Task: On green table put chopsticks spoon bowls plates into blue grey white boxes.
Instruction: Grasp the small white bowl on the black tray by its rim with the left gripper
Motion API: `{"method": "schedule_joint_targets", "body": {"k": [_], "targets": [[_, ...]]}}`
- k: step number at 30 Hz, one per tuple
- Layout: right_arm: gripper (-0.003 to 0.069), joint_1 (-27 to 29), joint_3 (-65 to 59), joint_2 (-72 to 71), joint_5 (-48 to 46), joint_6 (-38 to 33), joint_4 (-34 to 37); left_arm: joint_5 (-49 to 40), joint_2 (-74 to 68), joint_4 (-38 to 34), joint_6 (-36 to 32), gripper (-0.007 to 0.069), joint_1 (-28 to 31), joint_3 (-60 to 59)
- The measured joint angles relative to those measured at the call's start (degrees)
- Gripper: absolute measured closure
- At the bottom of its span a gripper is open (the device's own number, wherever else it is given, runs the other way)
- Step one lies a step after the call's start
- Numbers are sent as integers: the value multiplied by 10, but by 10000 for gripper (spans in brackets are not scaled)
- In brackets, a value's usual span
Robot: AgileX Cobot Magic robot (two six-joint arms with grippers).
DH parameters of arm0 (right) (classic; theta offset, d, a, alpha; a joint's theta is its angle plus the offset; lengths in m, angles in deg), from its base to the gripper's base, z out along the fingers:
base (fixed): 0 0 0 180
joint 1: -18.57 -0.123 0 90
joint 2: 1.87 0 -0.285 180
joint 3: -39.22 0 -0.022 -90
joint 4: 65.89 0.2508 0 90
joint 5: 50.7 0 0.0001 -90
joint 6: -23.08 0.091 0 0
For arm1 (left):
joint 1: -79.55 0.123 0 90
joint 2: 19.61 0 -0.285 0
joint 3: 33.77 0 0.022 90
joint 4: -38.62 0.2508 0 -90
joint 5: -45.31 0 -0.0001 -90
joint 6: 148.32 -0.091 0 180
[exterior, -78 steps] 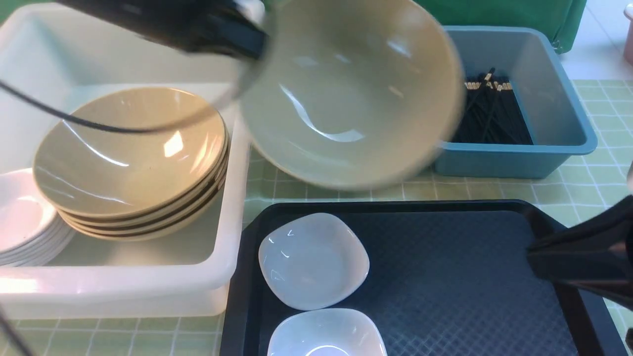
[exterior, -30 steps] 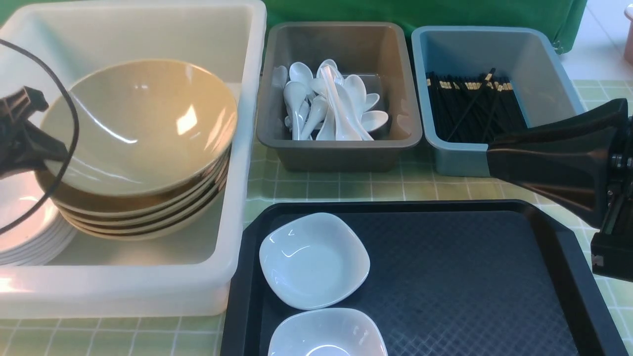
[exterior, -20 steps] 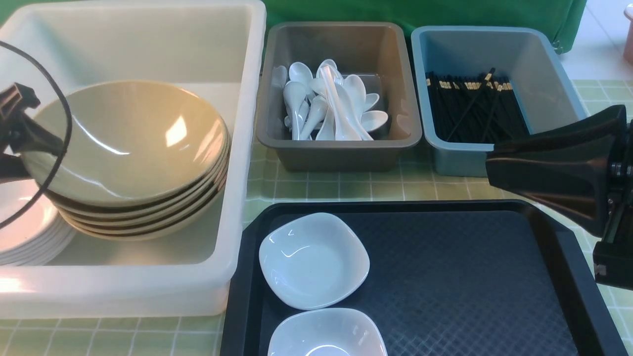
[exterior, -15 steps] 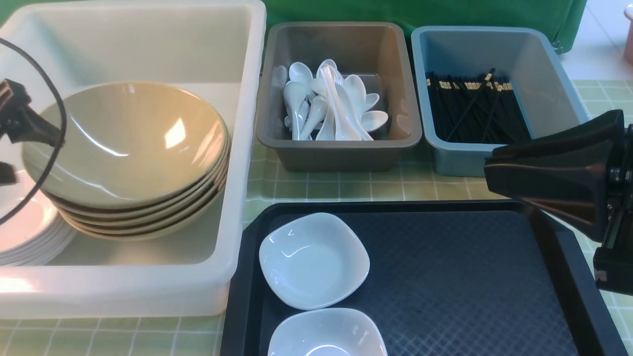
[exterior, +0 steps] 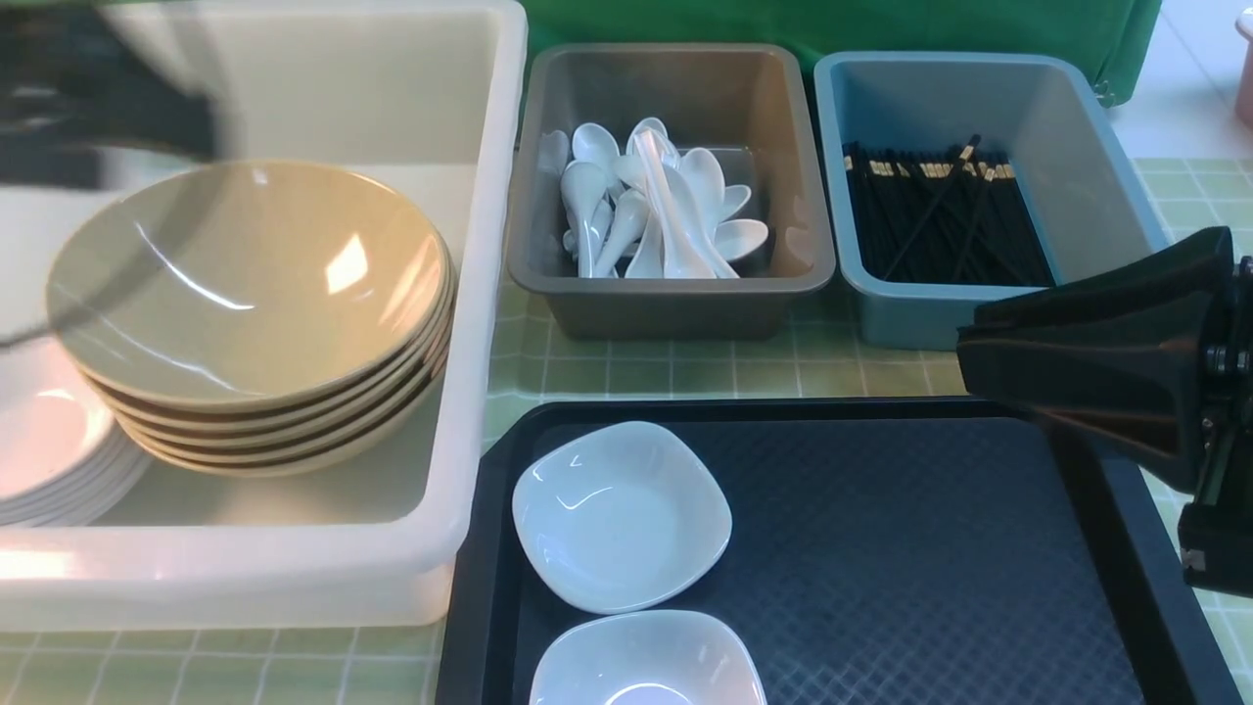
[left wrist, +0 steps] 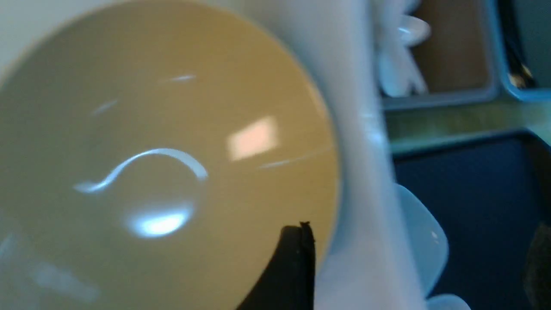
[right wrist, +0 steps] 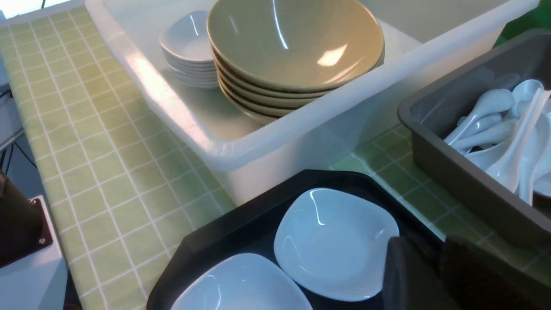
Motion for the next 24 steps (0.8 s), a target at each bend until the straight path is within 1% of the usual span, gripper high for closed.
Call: {"method": "schedule_joint_targets", "body": {"k": [1,2,4,8,9,10,14,16,18,20,21,22,24], "targets": [[538,0,0,0,-5,0,0,-2,-2,-5,-35,1,-44,0],[537,0,0,0,-9,0,0,-3,-4,-6,-47,11,-67,0],[535,0,0,0,-21,0,0,-5,-15,-1,-79,39,-132,0],[530,0,0,0,-35,0,0,-7,-63,42,-123,92,-261,0],[529,0,0,-1,-35,0,0,-7,-69,50,-128,101,-272,0],[528,0,0,-3,-32,-2,-1,-7,-98,67,-136,123,-313,0],[524,0,0,-18,-20,-4,-1,-4,-165,105,-160,159,-382,0],[519,0,0,-27,-18,-4,-1,0,-206,133,-189,171,-415,0],[517,0,0,-32,-20,-5,-1,2,-232,155,-228,180,-438,0],[514,0,0,-34,-28,-5,-1,4,-254,187,-289,196,-460,0],[514,0,0,-34,-29,-5,-1,5,-257,190,-294,197,-464,0],[511,0,0,-34,-35,-5,-1,5,-267,210,-332,199,-477,0],[509,0,0,-34,-41,-6,-1,5,-280,234,-374,208,-497,0]]}}
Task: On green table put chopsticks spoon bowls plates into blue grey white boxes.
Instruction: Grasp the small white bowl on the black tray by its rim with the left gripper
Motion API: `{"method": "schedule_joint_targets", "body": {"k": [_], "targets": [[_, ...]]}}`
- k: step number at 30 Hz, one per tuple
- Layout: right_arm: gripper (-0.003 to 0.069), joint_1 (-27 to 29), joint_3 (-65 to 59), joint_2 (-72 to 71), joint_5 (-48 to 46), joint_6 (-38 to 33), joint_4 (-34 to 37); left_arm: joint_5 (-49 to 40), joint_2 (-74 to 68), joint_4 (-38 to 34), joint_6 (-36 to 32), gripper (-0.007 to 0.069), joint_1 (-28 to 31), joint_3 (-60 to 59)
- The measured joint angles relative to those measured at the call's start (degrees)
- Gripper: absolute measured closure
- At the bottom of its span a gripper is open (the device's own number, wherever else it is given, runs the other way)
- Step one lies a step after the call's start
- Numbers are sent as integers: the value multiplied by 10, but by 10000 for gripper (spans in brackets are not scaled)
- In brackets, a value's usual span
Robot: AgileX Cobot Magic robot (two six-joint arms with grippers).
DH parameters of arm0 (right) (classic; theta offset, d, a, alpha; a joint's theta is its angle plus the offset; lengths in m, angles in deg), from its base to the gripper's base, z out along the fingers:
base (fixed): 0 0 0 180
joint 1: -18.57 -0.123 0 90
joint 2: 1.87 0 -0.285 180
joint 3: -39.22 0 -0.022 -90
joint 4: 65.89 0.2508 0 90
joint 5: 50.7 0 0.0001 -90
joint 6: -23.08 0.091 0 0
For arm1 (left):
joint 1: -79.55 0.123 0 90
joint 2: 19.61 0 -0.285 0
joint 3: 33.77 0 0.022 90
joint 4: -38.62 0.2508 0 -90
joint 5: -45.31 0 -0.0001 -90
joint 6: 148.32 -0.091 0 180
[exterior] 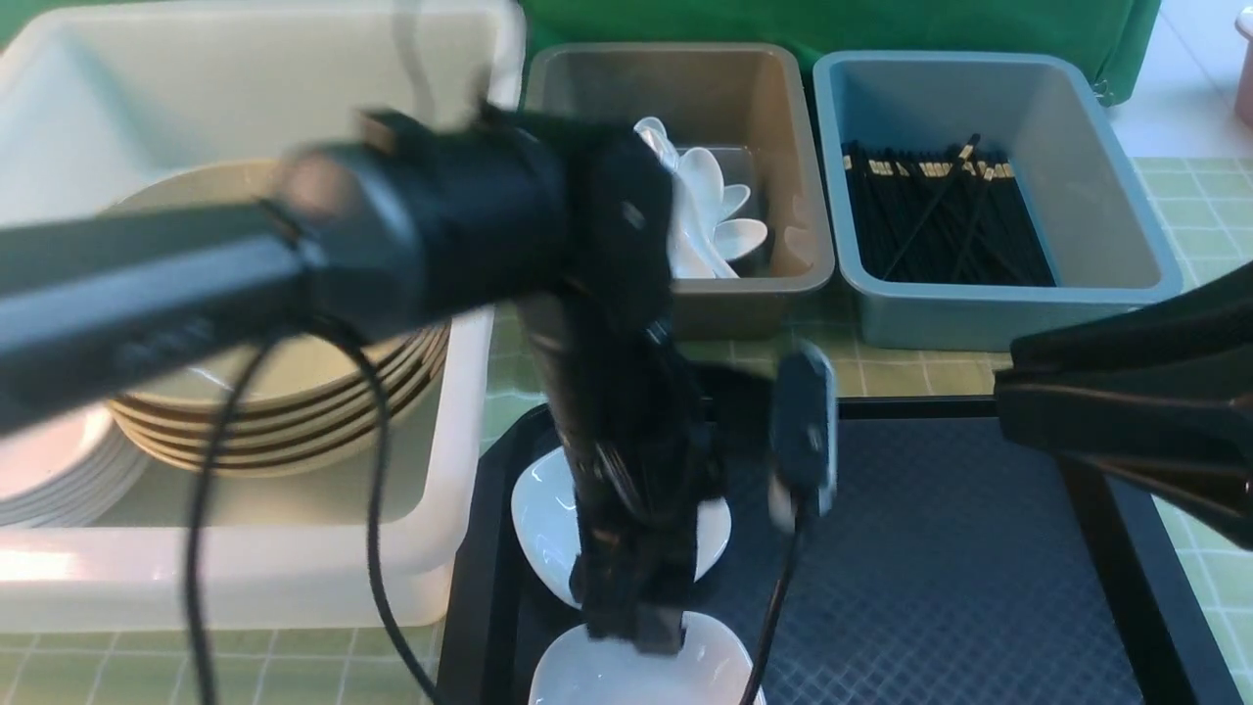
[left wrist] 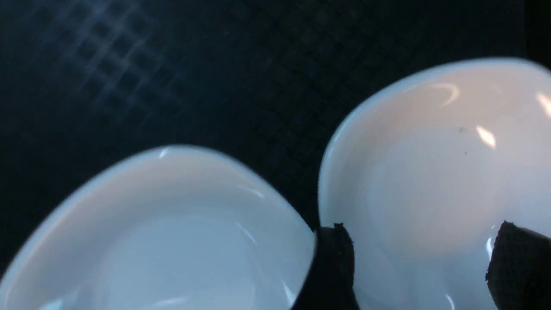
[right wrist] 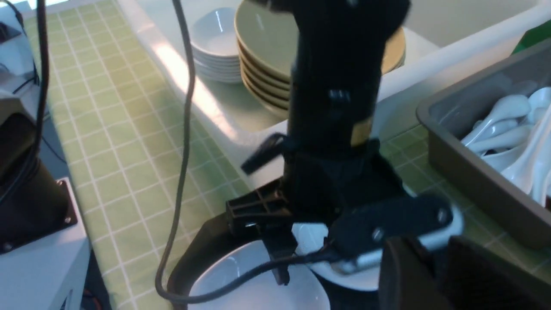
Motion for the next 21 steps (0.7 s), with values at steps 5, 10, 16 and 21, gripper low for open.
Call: {"method": "schedule_joint_targets", "body": {"k": [5,10,16,21], "targets": [[505,0,0,0,-4,0,0,31,-24,24,-29,214,-32,0],[496,0,0,0,-8,0,0,73,-48,26,-46,214,-44,1],[494,0,0,0,-12,-2,0,90,-65,27,-51,214,-45,2],[489,0,0,0,-15,-2,0,77,-79,26,-53,214,-45,2]]}}
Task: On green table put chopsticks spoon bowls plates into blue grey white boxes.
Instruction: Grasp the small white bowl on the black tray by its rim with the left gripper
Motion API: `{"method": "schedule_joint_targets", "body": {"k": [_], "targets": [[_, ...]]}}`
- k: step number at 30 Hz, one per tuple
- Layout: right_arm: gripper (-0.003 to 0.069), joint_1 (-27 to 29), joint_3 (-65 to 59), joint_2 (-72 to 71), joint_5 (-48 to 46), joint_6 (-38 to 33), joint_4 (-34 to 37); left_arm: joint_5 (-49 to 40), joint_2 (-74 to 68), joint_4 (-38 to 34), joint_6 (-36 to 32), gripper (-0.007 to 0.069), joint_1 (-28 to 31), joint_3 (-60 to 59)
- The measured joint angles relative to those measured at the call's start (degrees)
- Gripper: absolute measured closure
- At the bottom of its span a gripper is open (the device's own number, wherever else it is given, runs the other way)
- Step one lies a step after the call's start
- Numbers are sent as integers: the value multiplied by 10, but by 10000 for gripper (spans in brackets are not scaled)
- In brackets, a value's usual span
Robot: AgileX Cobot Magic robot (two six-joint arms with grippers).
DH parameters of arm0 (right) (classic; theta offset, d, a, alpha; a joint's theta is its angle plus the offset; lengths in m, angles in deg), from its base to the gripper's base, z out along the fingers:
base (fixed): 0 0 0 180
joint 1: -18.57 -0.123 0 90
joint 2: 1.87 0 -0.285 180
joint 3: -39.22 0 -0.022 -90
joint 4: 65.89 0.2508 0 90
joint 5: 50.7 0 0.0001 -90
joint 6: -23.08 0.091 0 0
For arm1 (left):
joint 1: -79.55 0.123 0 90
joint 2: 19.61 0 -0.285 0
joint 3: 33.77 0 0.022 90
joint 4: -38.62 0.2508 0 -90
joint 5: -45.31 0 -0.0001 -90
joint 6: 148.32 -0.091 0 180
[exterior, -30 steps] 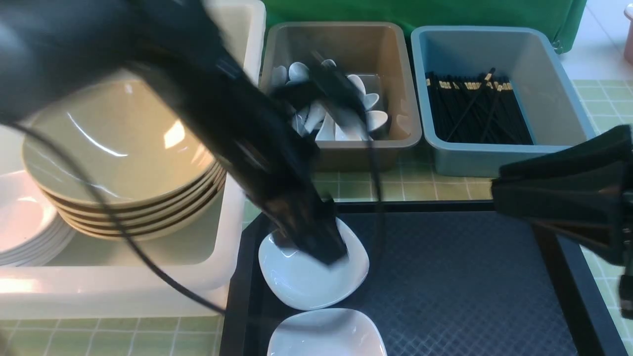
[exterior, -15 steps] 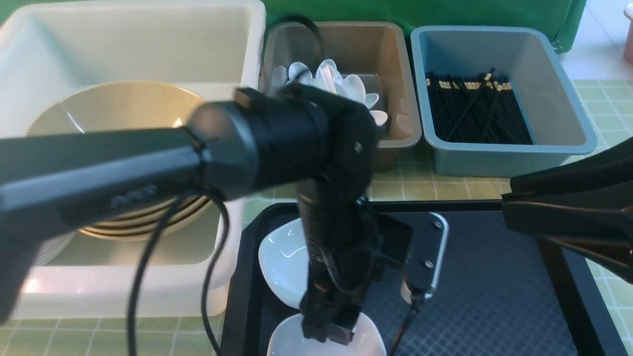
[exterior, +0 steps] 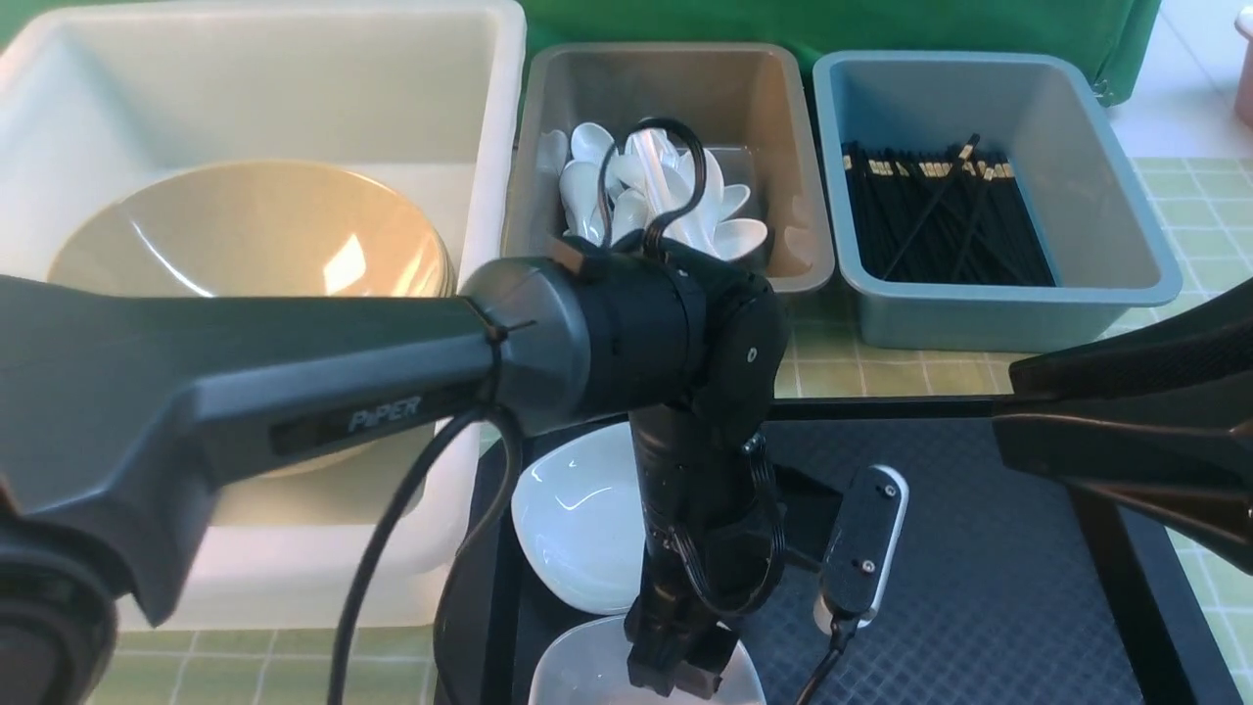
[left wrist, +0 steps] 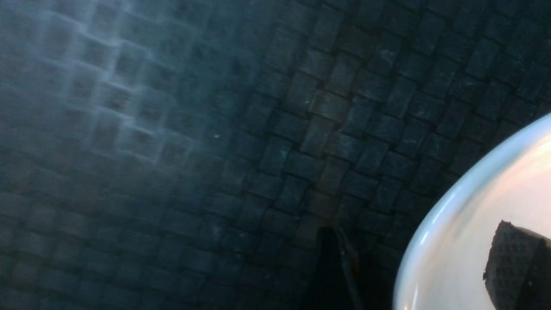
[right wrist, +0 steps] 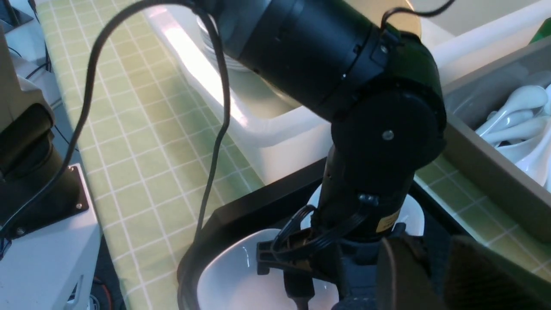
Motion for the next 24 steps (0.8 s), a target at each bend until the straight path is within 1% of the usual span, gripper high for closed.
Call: {"method": "schedule_joint_targets", "body": {"k": [3,5,6,7,8,9,11,14,24], "targets": [[486,0,0,0,-2,-1,0,-14,-8,-9,0,216,0,0],[484,0,0,0,-2,-1,0,-25,-11,-11,3,243,0,0],[484,0,0,0,-2,-1,0,-25,-12,-11,3,243,0,0],[480,0,0,0,-2,-3,0,-27,-14,-13,15,286,0,0],[480,0,0,0,-2,-3,0,-27,-14,-13,15,291,0,0],[477,0,0,0,-2,-5,0,-27,-15,-13,32,343,0,0],[475,0,0,0,-2,-7,0,-27,-15,-14,45,421,0,0],[475,0,0,0,-2,-7,0,-34,-15,-20,54,524,1,3],[468,0,0,0,4,-9,0,-48,-13,-35,61,537,2,22]]}}
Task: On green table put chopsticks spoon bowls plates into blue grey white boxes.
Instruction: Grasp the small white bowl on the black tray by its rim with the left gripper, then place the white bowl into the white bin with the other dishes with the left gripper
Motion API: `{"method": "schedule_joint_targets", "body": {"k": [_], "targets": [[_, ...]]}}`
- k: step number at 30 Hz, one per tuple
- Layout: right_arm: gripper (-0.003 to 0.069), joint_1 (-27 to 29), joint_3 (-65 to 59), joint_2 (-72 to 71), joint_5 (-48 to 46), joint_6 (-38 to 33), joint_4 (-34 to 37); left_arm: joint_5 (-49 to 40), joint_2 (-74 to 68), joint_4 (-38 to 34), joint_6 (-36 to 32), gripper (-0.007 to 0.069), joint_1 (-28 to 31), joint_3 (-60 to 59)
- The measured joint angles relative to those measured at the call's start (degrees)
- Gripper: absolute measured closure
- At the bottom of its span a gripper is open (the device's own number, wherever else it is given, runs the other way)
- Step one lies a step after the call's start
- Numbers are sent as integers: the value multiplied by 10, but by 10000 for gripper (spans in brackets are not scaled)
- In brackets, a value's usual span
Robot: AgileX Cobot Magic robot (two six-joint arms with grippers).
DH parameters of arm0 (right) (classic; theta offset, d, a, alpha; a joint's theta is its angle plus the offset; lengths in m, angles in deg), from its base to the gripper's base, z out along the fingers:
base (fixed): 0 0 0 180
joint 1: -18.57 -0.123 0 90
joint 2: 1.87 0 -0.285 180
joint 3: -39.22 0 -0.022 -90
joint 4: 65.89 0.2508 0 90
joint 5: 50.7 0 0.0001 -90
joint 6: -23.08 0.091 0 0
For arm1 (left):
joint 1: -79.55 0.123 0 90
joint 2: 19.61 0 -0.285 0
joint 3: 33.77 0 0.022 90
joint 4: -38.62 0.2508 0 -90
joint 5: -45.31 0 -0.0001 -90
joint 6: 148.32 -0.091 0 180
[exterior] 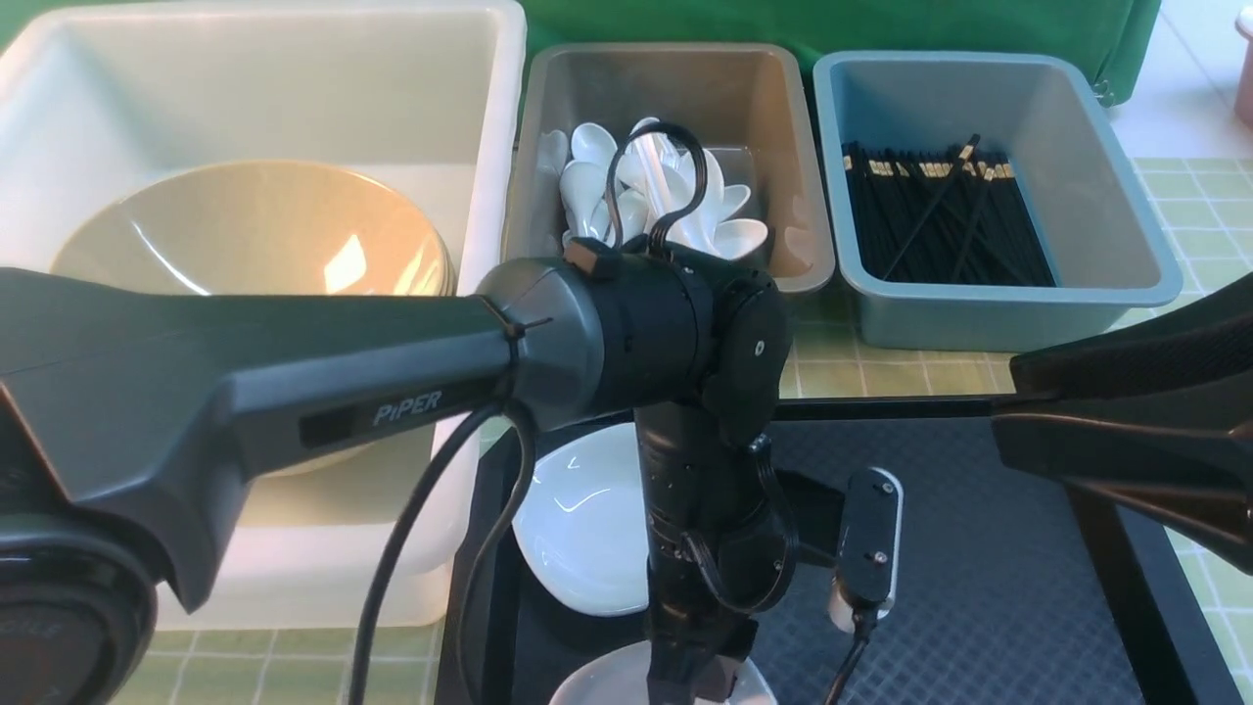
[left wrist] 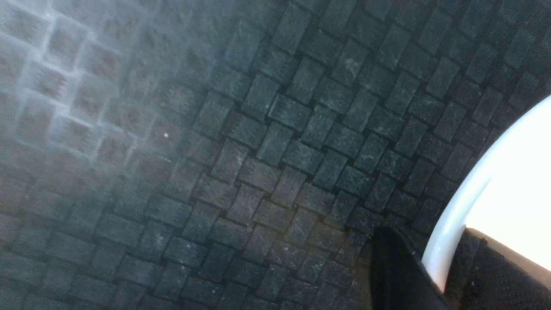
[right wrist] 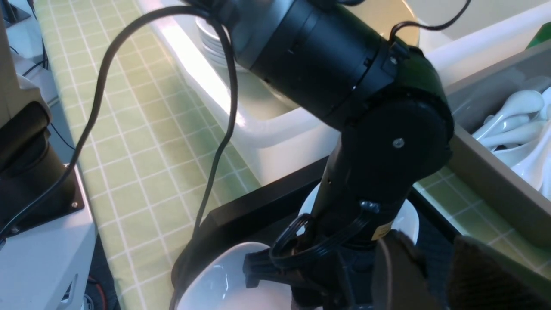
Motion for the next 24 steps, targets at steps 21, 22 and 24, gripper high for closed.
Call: {"method": "schedule_joint_targets", "body": {"k": [21,22,24], "targets": [[459,0,0,-26,46,0,0,-30,19,-206,120,609,197,188],[457,0,0,-29,46,0,1,-30,28,-206,138,609,213,188],[456,0,0,-30,45,0,1,-30,47,-205,165,609,246,188]]}}
